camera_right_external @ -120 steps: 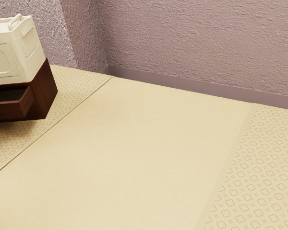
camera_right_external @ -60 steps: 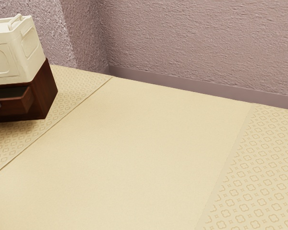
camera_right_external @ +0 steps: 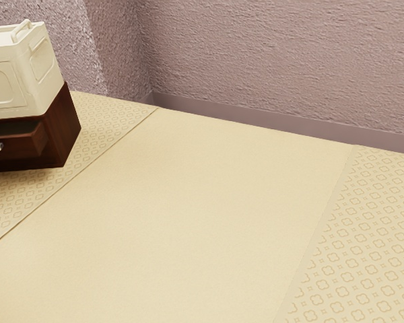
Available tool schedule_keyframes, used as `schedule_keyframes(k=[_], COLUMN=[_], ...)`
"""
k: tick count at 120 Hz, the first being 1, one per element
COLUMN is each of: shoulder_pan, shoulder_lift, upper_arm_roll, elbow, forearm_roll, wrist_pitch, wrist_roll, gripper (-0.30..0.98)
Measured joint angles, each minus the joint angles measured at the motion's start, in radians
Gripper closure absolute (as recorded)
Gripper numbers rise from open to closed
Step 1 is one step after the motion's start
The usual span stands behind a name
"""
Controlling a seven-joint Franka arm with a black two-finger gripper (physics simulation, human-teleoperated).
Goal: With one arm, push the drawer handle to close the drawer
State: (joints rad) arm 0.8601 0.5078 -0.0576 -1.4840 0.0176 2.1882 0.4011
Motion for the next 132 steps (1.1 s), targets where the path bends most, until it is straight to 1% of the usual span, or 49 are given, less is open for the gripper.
schedule_keyframes(k=[132], shoulder_pan=[-0.007], shoulder_lift=[0.166], upper_arm_roll=[-0.014], elbow=[0.254], forearm_roll=[-0.005], wrist_pitch=[-0.086], wrist_roll=[-0.002], gripper=[0.78])
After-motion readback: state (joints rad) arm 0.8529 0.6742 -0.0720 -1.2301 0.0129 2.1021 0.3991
